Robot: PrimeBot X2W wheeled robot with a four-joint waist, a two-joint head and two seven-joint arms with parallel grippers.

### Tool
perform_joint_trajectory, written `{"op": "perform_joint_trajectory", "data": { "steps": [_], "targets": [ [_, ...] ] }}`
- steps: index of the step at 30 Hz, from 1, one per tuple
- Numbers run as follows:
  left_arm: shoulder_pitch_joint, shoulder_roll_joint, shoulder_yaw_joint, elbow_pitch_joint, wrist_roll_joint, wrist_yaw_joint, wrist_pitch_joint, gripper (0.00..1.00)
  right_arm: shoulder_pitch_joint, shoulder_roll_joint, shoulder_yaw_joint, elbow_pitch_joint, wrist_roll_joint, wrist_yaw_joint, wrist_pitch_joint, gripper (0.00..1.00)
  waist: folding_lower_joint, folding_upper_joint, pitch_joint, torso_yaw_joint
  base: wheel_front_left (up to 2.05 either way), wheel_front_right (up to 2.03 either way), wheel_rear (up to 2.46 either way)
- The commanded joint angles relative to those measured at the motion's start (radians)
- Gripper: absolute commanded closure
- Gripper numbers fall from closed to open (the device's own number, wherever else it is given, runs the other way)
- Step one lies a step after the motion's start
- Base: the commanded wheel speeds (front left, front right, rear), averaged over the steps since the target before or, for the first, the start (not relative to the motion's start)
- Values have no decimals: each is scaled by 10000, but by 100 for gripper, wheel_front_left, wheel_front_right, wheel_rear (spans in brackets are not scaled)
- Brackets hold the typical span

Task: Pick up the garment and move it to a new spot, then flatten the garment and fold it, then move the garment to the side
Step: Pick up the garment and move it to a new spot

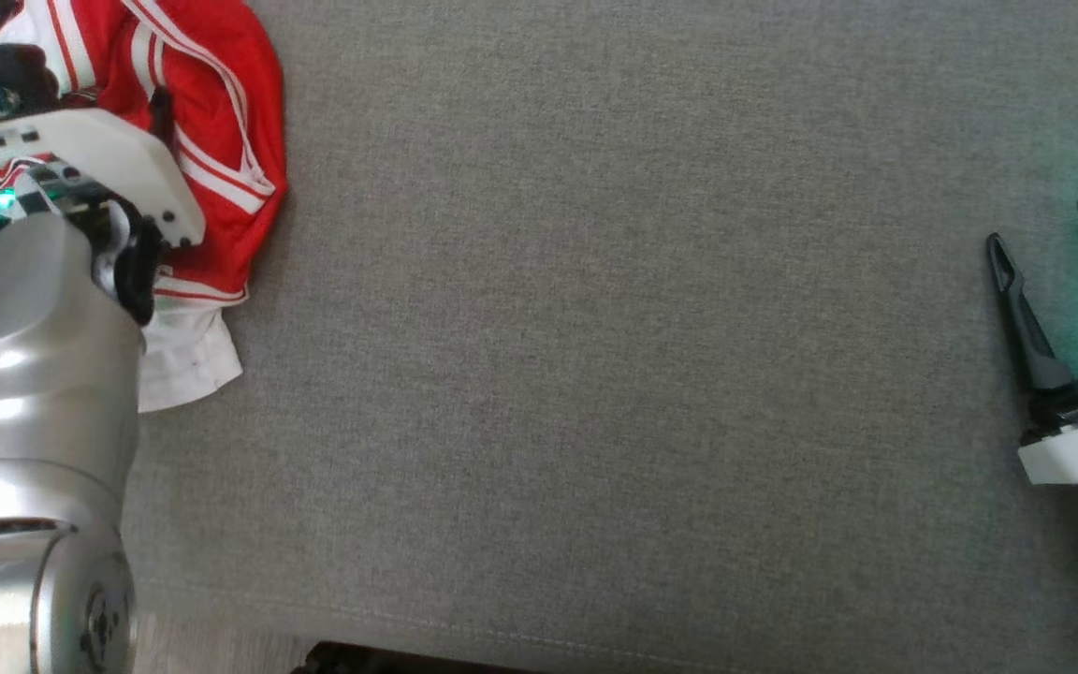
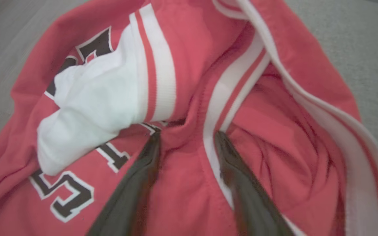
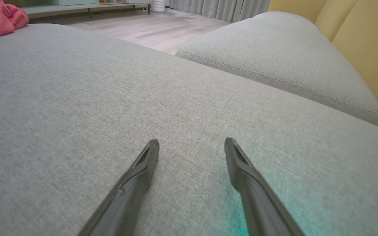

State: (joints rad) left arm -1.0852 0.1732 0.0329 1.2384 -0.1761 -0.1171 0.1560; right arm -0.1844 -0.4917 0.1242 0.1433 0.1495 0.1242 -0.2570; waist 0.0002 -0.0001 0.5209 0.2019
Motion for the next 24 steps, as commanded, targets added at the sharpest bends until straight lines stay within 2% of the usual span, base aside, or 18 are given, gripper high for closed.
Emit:
{"op": "perform_joint_trajectory", "data": {
  "steps": [1,7,12,15,20,24],
  "targets": [
    [313,525,23,22,29,-94,-148,100,22,-25,230,-49,20,65,-47,0,-2,1,-109,-28,0,0,0],
    [73,946,105,-184,-389,-128,-1558,100,-246,506,561,160,44,65,-47,0,-2,1,-1004,-233,0,0,0],
    [-371,1130,-664,-712,-681,-133,-2113,100,-119,1234,650,530,63,65,-47,0,-2,1,-2530,-644,0,0,0],
    [-598,1225,-1486,-1266,-972,-134,-2168,100,149,1743,681,720,112,65,-47,0,-2,1,-3561,-1022,0,0,0],
    [-825,1439,-2943,-2589,-2158,-135,-1784,100,619,2700,707,873,326,65,-47,0,-2,1,-5109,-1933,0,0,0],
    [-1008,1694,-3813,-3587,-2925,-135,-1369,100,684,3073,860,750,319,65,-47,0,-2,1,-5522,-2585,0,0,0]
  ]
}}
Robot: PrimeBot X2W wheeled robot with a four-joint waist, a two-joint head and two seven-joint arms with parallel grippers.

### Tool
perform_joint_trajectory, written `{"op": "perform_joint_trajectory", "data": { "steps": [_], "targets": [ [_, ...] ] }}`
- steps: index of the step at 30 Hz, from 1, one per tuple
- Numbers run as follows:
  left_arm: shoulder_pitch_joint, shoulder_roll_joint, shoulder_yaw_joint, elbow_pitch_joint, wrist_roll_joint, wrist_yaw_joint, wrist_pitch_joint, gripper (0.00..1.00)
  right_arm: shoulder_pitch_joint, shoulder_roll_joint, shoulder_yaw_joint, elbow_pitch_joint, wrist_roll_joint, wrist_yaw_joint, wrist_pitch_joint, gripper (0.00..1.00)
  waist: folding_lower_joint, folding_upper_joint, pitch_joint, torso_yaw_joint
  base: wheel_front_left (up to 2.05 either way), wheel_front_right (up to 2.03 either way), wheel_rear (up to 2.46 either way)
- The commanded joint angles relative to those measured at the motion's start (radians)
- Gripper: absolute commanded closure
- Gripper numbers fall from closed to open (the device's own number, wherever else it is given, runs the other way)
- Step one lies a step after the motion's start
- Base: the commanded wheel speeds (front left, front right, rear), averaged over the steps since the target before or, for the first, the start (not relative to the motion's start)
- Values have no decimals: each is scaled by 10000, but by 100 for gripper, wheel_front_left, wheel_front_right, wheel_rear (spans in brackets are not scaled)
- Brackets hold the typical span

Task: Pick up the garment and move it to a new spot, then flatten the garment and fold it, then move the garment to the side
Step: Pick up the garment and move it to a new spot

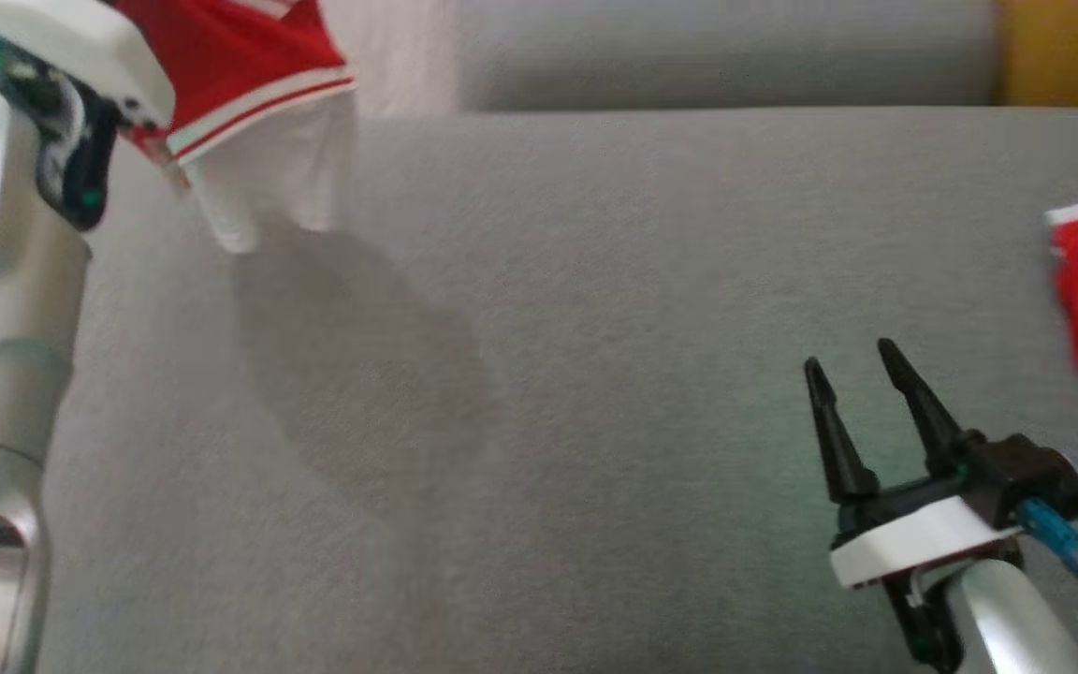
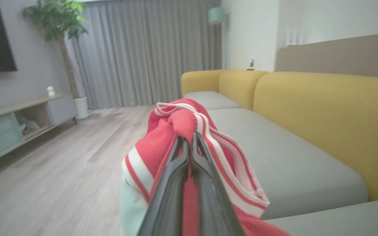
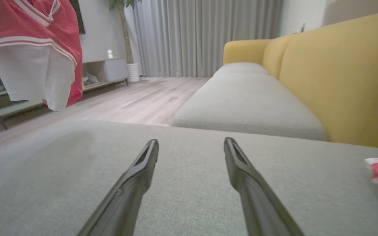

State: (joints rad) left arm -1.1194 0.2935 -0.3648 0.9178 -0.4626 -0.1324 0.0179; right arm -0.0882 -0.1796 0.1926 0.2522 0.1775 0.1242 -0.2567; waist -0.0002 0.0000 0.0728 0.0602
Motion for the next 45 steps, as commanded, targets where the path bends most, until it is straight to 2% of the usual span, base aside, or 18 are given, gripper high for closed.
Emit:
{"op": "perform_joint_trajectory", "data": {
  "steps": [1,6,11,16,20,21,22,23,25,28,32,35,39,43,45],
  "targets": [
    [-713,580,-92,-700,-323,19,155,100,-277,63,213,-395,28,65,-51,0,2,0,-1143,-1406,0,0,0],
    [-754,836,-1157,-1997,-1473,18,918,100,-265,381,309,-572,-1,65,-51,0,2,0,-1394,-2618,0,0,0],
    [-314,946,-1889,-2454,-2361,18,1446,100,-557,504,863,-719,43,65,-51,0,2,0,-1200,-3879,0,0,0],
    [762,699,-2579,-2176,-3047,18,1638,100,-872,651,1702,-705,354,65,-51,0,2,0,-760,-4966,0,0,0],
    [1691,313,-3146,-1285,-3133,18,968,100,-992,773,2228,-584,584,65,-51,0,2,0,-446,-5546,0,0,0],
    [1913,140,-3234,-1000,-3144,18,670,64,-986,804,2305,-556,629,65,-51,0,2,0,-383,-5643,0,0,0],
    [2119,-57,-3343,-727,-3148,18,394,12,-981,823,2404,-525,646,65,-51,0,2,0,-312,-5705,0,0,0],
    [2266,-230,-3388,-403,-3112,34,69,0,-979,833,2492,-496,651,65,-51,0,2,0,-234,-5734,0,0,0],
    [2499,-552,-3544,129,-2863,121,-794,0,-992,857,2580,-453,646,65,-51,0,2,0,-155,-5738,0,0,0],
    [2968,-1055,-3640,650,-2659,216,-2171,0,-888,835,2370,-394,615,65,-51,0,2,0,-229,-5450,0,0,0],
    [3720,-1600,-3261,738,-2708,407,-2765,0,-505,564,1962,-212,471,65,-51,0,2,0,-532,-4554,0,0,0],
    [4449,-1503,-2307,-857,-1950,1166,-2790,0,-162,465,1322,-138,378,65,-51,0,2,0,-742,-3674,0,0,0],
    [6465,-1519,-785,-3297,-610,2021,-2793,0,411,408,426,-43,211,65,-51,0,2,0,-1108,-2390,0,0,0],
    [8537,-1697,491,-5286,571,2321,-2795,0,949,438,-352,44,17,65,-51,0,2,0,-1450,-1288,0,0,0],
    [8996,-1731,732,-5711,892,2349,-2795,0,1069,460,-530,58,-35,65,-51,0,2,0,-1528,-1046,0,0,0]
  ]
}}
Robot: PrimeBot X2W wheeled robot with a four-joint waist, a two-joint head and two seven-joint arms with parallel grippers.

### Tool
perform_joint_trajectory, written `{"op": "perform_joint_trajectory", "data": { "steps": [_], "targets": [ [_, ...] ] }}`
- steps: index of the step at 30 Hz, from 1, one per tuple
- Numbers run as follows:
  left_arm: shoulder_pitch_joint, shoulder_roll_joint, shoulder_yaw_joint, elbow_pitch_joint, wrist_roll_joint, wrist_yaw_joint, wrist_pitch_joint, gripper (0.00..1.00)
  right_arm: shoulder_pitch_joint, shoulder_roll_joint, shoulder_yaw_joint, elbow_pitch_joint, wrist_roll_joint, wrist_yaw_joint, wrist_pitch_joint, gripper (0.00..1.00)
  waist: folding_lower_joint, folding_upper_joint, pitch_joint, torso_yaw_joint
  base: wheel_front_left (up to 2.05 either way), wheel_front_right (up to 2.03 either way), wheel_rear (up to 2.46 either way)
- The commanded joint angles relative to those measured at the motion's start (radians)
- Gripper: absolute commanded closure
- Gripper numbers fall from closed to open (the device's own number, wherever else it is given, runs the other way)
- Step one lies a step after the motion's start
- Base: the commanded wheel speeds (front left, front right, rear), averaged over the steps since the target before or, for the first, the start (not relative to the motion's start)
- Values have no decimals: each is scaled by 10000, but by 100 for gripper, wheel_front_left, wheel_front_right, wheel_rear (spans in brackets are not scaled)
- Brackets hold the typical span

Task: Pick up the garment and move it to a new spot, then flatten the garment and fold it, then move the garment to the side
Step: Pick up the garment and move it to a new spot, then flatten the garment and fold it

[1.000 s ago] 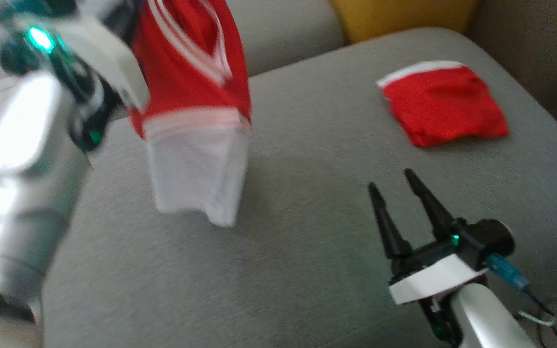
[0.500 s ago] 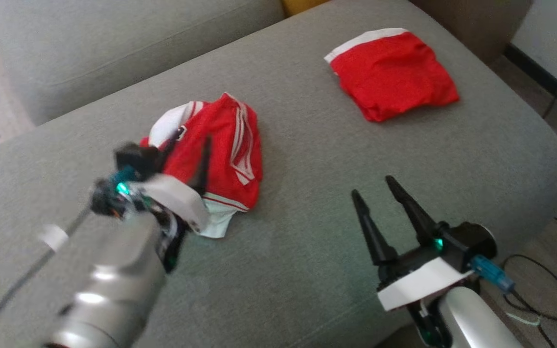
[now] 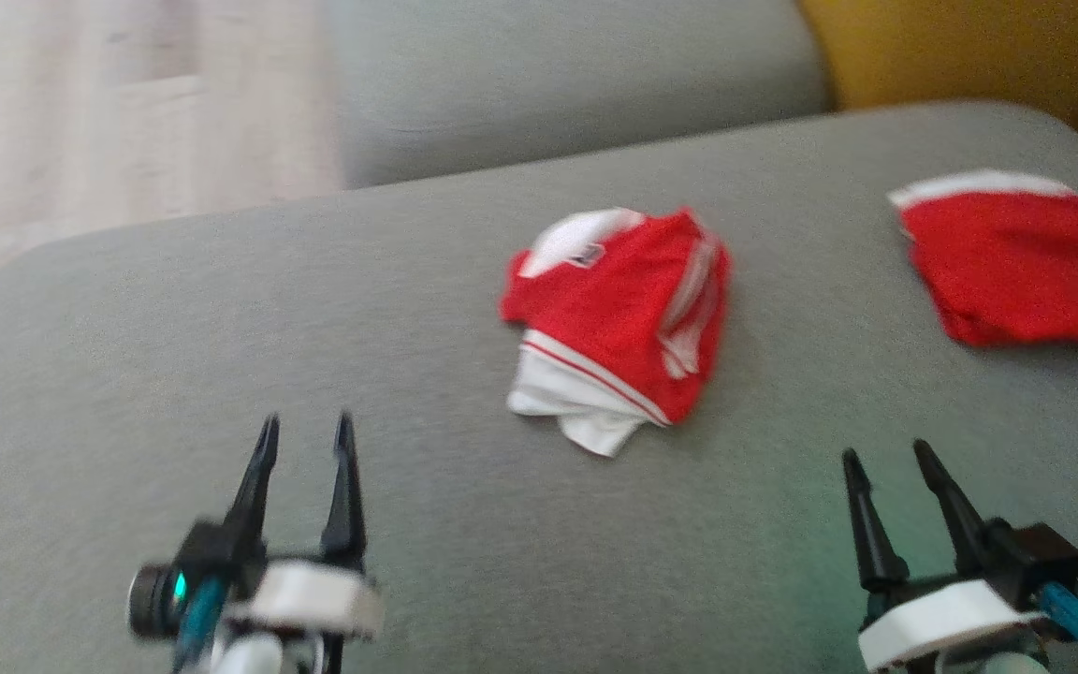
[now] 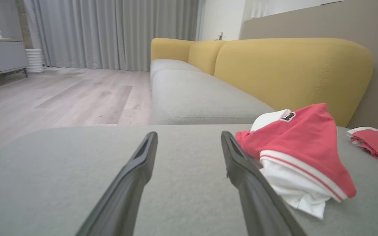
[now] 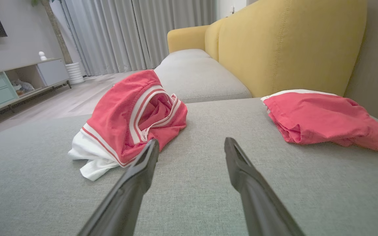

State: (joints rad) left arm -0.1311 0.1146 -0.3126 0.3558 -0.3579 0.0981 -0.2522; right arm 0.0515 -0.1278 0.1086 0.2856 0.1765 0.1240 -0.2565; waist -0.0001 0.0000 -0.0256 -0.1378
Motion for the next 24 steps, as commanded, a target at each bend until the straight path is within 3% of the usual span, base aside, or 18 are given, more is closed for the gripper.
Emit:
{"op": "perform_joint_trajectory", "data": {
  "steps": [1,8,24],
  "targets": [
    [-436,30,404,-457,146,40,-93,0,-222,-25,160,-269,-79,67,-53,0,1,0,-623,1139,0,0,0],
    [1944,-90,1468,-1975,1682,-252,-94,0,512,254,-254,-507,-298,67,-53,0,1,0,-1235,1985,0,0,0],
    [3029,-446,2549,-2340,2766,-1038,-95,0,995,426,4,-379,-400,67,-53,0,1,0,-1496,1742,0,0,0]
  ]
}}
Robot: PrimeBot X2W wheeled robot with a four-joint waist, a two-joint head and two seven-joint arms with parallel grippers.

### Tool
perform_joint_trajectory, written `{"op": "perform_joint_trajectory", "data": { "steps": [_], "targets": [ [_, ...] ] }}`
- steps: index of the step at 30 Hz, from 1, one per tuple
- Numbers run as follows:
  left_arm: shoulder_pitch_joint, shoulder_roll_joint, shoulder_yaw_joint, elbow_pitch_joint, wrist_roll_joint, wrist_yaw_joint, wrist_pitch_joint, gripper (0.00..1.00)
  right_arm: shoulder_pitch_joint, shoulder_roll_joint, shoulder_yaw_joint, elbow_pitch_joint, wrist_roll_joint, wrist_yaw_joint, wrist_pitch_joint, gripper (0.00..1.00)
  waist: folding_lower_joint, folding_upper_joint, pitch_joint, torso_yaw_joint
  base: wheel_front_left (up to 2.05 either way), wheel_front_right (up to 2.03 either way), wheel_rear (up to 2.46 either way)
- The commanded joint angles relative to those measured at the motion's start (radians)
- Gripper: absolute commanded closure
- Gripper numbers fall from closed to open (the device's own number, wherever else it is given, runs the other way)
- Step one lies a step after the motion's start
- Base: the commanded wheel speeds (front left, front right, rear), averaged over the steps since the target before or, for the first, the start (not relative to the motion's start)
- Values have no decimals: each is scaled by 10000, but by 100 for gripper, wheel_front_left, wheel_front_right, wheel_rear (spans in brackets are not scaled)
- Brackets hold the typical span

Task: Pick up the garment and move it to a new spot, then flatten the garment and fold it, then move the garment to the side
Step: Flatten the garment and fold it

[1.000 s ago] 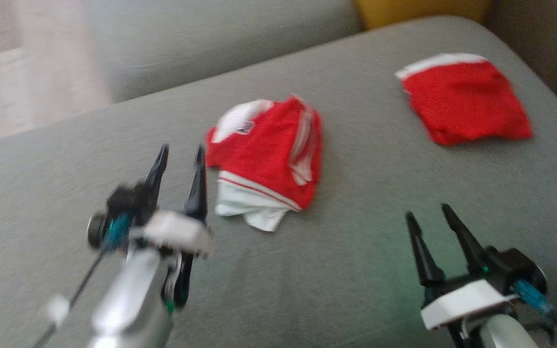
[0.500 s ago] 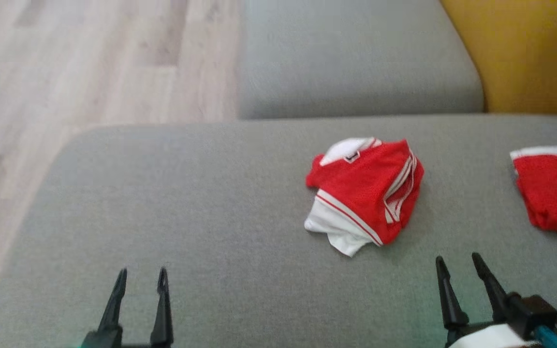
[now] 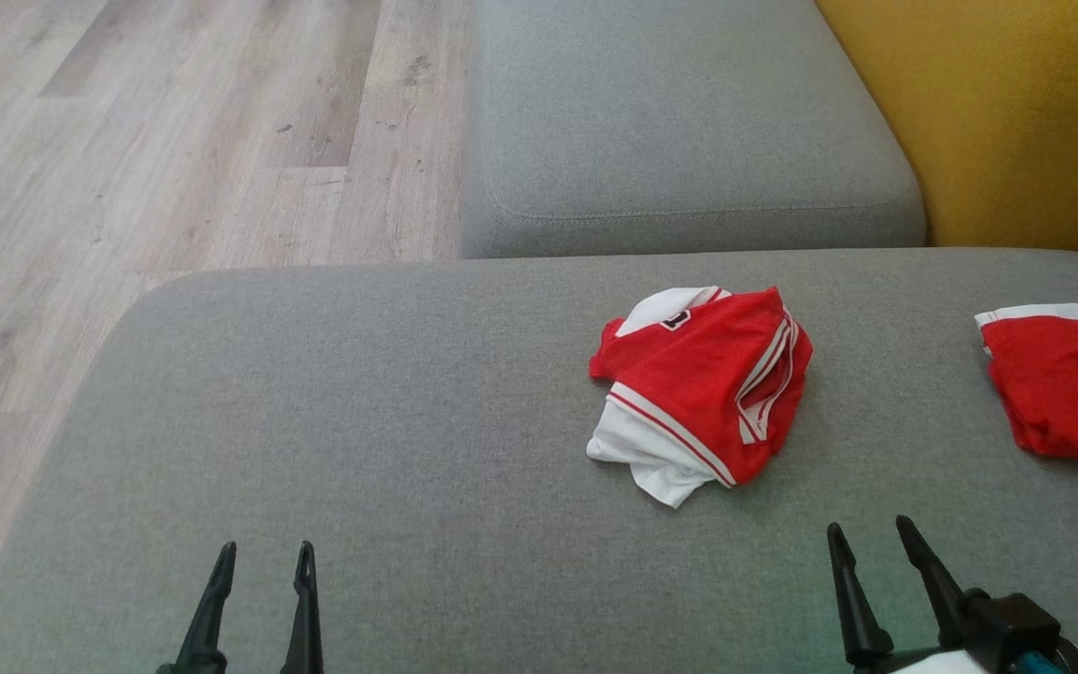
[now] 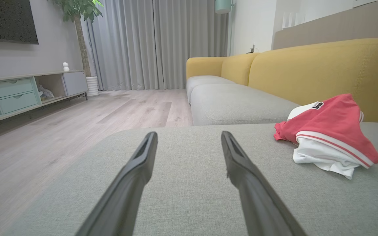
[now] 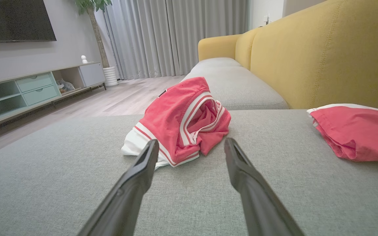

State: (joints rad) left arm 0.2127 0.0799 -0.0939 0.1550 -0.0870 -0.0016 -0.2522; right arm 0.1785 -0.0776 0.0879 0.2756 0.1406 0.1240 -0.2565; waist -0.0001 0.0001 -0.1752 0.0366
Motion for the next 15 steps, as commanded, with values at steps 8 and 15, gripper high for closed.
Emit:
{"op": "perform_joint_trajectory", "data": {
  "steps": [8,15],
  "targets": [
    [-369,-208,492,-215,128,-161,-95,0,-267,-67,145,-258,-60,67,-53,0,1,-1,-20,12,0,0,0],
    [-359,-254,499,-102,173,-284,-95,0,-267,-74,92,-252,-66,67,-53,0,1,-1,-45,19,0,0,0]
  ]
}}
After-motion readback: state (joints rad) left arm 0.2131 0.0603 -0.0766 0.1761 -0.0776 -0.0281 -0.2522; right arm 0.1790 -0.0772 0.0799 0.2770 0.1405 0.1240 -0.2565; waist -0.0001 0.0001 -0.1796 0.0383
